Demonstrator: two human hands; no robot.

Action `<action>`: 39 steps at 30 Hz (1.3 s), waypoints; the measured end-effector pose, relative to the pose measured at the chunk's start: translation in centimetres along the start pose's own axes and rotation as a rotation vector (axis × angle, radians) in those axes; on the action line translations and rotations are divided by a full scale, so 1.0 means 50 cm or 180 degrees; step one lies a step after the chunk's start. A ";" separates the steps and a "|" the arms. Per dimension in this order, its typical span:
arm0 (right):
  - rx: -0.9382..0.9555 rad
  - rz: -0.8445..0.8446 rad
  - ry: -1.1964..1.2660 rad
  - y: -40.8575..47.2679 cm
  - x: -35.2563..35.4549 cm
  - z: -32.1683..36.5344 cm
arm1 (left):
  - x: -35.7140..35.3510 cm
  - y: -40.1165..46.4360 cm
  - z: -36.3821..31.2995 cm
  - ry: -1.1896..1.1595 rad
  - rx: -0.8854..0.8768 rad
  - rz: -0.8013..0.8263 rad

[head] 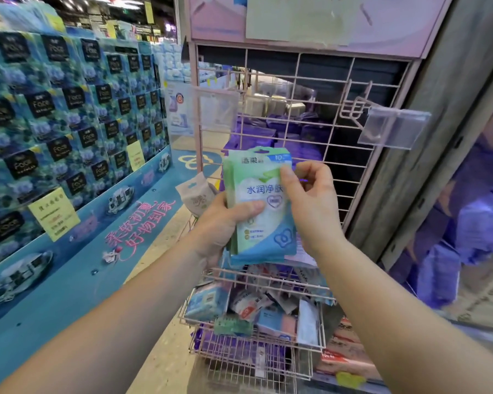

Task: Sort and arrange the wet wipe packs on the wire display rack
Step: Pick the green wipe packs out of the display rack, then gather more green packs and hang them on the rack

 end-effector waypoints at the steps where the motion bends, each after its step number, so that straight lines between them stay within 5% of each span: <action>1: -0.0497 0.0182 0.0505 0.000 0.001 -0.004 | 0.005 0.002 -0.005 -0.0020 -0.0071 -0.0059; 5: -0.1796 0.1040 0.1330 -0.041 -0.019 -0.024 | 0.007 0.001 -0.008 -0.0097 -0.0262 0.0147; 9: -0.1587 0.0994 0.1390 -0.055 -0.027 -0.029 | 0.010 -0.011 -0.001 -0.0141 -0.0033 0.0692; 13: -0.1511 0.1203 0.1178 -0.045 -0.012 -0.034 | 0.018 -0.015 -0.008 0.0001 -0.0087 0.0288; 20: -0.0718 0.0796 -0.0707 0.009 0.083 -0.035 | 0.109 -0.019 -0.030 0.0212 -0.0088 -0.0117; 25: -0.0261 0.2254 -0.3610 -0.022 0.102 -0.096 | 0.158 -0.015 -0.022 -0.0014 0.0000 -0.0417; 27: 0.0084 0.2295 -0.4252 -0.041 0.094 -0.111 | 0.164 -0.017 -0.019 -0.0025 -0.0044 -0.0440; 31: 0.0680 0.2263 -0.4391 -0.031 0.092 -0.110 | 0.180 -0.019 -0.009 -0.0213 0.0111 -0.0520; 36: 0.0267 0.2534 -0.4779 -0.025 0.095 -0.101 | 0.190 -0.025 -0.003 -0.0260 0.0232 -0.0624; 39: 0.0531 0.2108 -0.4405 -0.024 0.093 -0.096 | 0.197 -0.029 0.000 -0.0245 0.0253 -0.0652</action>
Point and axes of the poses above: each hand's wrist, its own y-axis towards the middle knuckle, its own x-axis out of the back of the hand, z = x × y, the point moved 1 cm from there along y, towards the middle knuckle, and after that the axes turned 8 degrees about y, right-handed, at the moved point
